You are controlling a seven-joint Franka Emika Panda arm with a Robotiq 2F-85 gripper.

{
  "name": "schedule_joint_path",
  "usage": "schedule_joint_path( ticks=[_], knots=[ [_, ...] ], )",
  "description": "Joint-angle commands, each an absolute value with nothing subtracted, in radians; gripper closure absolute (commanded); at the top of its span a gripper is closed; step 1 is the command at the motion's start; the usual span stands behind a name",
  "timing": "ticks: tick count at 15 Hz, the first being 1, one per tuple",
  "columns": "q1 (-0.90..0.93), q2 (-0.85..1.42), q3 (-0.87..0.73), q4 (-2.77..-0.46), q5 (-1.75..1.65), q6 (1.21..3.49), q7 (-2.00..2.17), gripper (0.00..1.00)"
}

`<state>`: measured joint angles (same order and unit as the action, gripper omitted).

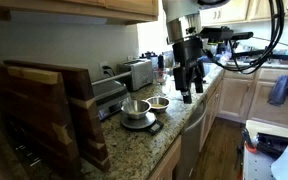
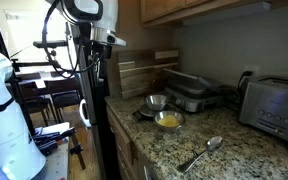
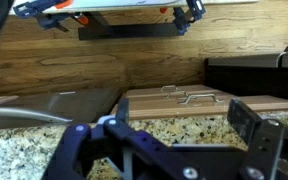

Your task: Pick up the spoon from the countertop, scoop some of the contents from the silver bowl, put them in the other bowl and put the spoon back on the table.

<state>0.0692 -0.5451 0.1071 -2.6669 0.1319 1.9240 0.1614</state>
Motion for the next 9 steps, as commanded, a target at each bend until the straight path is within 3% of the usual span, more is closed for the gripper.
schedule_joint_path(
  ticks=[1, 9],
  knots=[
    [0.07, -0.545, 0.105, -2.665, 0.131, 1.921, 0.162, 0.0],
    [0.068, -0.542, 0.101, -2.664, 0.13, 1.924, 0.156, 0.0]
  ],
)
